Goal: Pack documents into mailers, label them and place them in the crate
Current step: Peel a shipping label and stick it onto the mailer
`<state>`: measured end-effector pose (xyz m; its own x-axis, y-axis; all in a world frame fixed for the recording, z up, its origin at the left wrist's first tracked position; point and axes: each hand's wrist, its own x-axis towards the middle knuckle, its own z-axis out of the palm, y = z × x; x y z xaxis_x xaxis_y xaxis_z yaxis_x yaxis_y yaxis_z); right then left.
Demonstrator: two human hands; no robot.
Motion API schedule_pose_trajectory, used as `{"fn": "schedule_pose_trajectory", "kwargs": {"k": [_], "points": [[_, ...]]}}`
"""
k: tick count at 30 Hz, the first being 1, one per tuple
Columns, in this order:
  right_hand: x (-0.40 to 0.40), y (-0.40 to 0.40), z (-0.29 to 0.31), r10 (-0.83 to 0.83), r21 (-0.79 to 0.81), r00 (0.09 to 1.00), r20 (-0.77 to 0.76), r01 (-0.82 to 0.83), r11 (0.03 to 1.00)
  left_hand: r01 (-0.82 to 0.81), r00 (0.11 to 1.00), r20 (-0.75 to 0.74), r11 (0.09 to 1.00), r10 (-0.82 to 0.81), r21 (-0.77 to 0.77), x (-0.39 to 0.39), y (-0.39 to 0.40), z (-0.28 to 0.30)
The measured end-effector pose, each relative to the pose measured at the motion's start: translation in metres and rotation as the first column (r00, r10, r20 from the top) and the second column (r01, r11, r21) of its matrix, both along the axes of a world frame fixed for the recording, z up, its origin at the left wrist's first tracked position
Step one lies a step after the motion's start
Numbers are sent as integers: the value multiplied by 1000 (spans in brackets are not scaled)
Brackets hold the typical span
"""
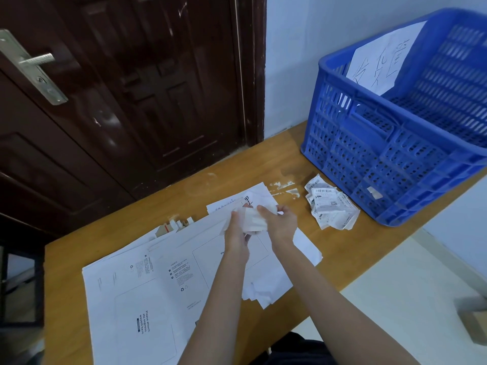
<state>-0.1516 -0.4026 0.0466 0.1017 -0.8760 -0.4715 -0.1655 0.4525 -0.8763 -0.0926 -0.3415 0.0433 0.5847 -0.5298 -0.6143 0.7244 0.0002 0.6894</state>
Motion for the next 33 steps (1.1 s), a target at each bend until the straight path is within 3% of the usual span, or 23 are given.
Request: {"fn": "schedule_pose_trajectory", "kwargs": {"k": [6, 16, 24, 28, 31, 33], "points": [[-3, 5, -7, -27, 42, 1000, 7, 26, 999, -152, 957, -277, 964, 88, -216, 12, 10, -2], [-1, 6, -6, 54, -12, 995, -86, -55, 998, -311, 875, -470, 879, 116, -362, 18, 13, -7], [-5, 4, -12, 66, -10, 986, -151, -68, 998, -330, 848, -511, 894, 140, -304, 17, 21, -27], [-7, -1, -12, 12, 38, 997, -81, -9, 999, -356, 862, -472, 882, 184, -307, 20, 24, -35], [-12, -7, -10, 8, 34, 998, -57, -6, 999, -181, 953, -296, 908, 67, -378, 24, 27, -44], [-14, -11, -9, -15, 34, 999, -49, 16, 999, -96, 968, -252, 898, -17, -430, 25, 28, -50]]}}
